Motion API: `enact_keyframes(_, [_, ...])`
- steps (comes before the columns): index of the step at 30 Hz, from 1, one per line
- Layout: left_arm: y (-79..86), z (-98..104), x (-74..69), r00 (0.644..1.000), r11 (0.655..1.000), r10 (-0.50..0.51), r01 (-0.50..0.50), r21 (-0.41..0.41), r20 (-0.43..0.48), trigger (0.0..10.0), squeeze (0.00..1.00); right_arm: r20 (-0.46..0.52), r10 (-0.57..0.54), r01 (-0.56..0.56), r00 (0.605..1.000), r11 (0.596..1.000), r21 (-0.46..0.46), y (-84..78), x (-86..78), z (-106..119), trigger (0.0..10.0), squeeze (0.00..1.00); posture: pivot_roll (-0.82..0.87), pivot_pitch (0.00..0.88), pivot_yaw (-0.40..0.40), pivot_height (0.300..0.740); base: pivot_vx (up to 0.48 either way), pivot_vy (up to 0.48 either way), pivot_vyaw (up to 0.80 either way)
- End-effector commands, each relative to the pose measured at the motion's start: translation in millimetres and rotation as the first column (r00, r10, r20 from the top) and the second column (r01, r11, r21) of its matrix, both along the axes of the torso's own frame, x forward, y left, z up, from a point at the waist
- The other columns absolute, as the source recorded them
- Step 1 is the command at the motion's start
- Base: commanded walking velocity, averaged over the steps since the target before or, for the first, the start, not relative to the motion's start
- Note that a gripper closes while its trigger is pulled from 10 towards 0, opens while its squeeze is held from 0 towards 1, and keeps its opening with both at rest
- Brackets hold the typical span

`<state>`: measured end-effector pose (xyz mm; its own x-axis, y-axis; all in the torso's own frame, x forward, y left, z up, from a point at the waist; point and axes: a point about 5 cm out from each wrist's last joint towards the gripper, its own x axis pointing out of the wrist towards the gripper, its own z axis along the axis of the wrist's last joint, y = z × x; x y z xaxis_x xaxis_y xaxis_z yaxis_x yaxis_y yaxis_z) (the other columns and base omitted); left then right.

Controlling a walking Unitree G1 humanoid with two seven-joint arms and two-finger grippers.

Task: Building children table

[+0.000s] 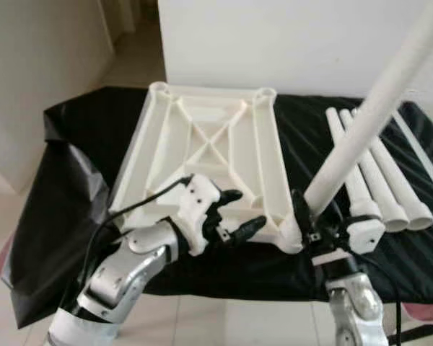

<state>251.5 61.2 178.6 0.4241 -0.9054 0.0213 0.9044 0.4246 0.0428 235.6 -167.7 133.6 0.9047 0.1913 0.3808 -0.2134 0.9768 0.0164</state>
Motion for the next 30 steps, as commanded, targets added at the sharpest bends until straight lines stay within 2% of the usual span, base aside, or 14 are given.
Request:
enact_keyframes(1, [-1.0,2,-2.5,0.998,0.998,-0.067,0.067,0.006,0.008,10.0,0.00,-0.180,-0.001,-0.003,0.984,1.000,-0.018,-2.6,-1.4,-31,10.0,0.00,-0.03,0.085,0.008,0.740,0.000,0.000,0.00])
enact_keyframes(5, [-1.0,2,-2.5,0.998,0.998,-0.067,0.067,0.005,0.007,10.0,0.00,-0.191,0.010,-0.013,0.982,1.000,-0.015,-1.6,-1.1,-32,10.0,0.00,-0.02,0.083,0.006,0.740,0.000,0.000,0.00])
enact_keyframes(7, [-1.3,3,-2.7,0.998,0.998,-0.068,0.068,0.004,0.010,10.0,0.00,-0.163,0.022,-0.036,0.986,0.996,-0.080,2.1,-3.7,-32,10.0,0.00,-0.02,0.081,0.007,0.740,0.000,0.000,0.00])
enact_keyframes(8, [-1.3,3,-2.7,0.998,0.998,-0.068,0.068,0.004,0.010,10.0,0.00,-0.163,0.022,-0.036,0.986,0.996,-0.080,2.1,-3.7,-32,10.0,0.00,-0.02,0.081,0.007,0.740,0.000,0.000,0.00])
enact_keyframes(10, [-0.9,4,-2.0,0.998,0.998,-0.069,0.069,0.004,0.012,10.0,0.00,-0.120,0.048,-0.069,0.992,0.982,-0.177,6.4,-8.1,-32,10.0,0.00,-0.03,0.079,0.013,0.740,0.000,0.000,0.00])
enact_keyframes(11, [-0.9,4,-2.0,0.998,0.998,-0.069,0.069,0.004,0.012,10.0,0.00,-0.120,0.048,-0.069,0.992,0.982,-0.177,6.4,-8.1,-32,10.0,0.00,-0.03,0.079,0.013,0.740,0.000,0.000,0.00])
enact_keyframes(12, [-0.6,4,-1.1,0.997,0.998,-0.070,0.070,0.005,0.015,10.0,0.00,-0.094,0.064,-0.084,0.993,0.968,-0.236,8.5,-11.5,-34,10.0,0.00,-0.03,0.079,0.016,0.740,0.000,0.000,0.00])
enact_keyframes(19, [-1.8,6,0.6,0.997,0.997,-0.074,0.073,0.014,0.028,10.0,0.00,-0.095,0.066,-0.087,0.993,0.969,-0.232,7.7,-16.8,-38,10.0,0.00,-0.03,0.082,0.022,0.740,0.000,0.000,0.00])
enact_keyframes(23, [-1.6,6,-0.2,0.997,0.997,-0.078,0.077,0.017,0.027,10.0,0.00,-0.087,0.024,-0.045,0.996,0.970,-0.239,3.1,-20.6,-42,10.0,0.00,-0.03,0.087,0.029,0.740,0.000,0.000,0.00])
enact_keyframes(25, [-0.9,6,-0.5,0.996,0.997,-0.079,0.079,0.020,0.027,10.0,0.00,-0.091,-0.043,0.026,0.995,0.984,-0.176,-4.5,-22.9,-47,10.0,0.00,-0.03,0.092,0.033,0.740,0.000,0.000,0.00])
enact_keyframes(30, [0.4,7,-0.3,0.997,0.997,-0.079,0.079,0.023,0.026,10.0,0.00,-0.106,-0.078,0.063,0.991,0.989,-0.135,-6.3,-25.8,-52,10.0,0.00,-0.02,0.098,0.037,0.740,0.000,0.000,0.00])
